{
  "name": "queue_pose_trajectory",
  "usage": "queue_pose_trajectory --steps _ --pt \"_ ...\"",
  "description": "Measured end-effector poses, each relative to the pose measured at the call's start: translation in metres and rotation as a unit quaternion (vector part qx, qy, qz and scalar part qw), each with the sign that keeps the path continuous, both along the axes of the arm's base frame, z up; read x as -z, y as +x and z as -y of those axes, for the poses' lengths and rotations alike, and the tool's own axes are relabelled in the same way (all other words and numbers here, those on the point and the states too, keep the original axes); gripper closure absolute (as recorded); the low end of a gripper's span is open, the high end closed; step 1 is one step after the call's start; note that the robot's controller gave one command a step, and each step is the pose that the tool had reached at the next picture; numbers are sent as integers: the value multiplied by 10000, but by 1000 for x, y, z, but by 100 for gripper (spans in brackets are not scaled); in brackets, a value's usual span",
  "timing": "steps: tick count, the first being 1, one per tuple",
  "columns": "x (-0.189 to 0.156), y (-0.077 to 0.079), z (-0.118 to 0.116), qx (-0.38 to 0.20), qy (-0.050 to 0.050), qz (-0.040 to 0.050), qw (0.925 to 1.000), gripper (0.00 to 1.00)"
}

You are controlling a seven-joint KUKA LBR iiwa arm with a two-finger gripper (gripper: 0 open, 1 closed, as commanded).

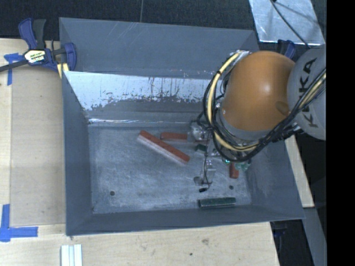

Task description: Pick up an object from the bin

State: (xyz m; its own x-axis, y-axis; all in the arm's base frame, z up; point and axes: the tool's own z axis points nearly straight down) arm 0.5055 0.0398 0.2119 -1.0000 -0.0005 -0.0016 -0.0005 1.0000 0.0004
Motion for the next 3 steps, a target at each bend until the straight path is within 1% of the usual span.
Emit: queue_pose_trajectory --steps 1,2,3 --pt "136 49 25 -860 -3 -7 9963 0" --pt "136 50 25 -848 -2 -1 9964 100" --pt "136 50 25 -847 -2 -1 9964 0"
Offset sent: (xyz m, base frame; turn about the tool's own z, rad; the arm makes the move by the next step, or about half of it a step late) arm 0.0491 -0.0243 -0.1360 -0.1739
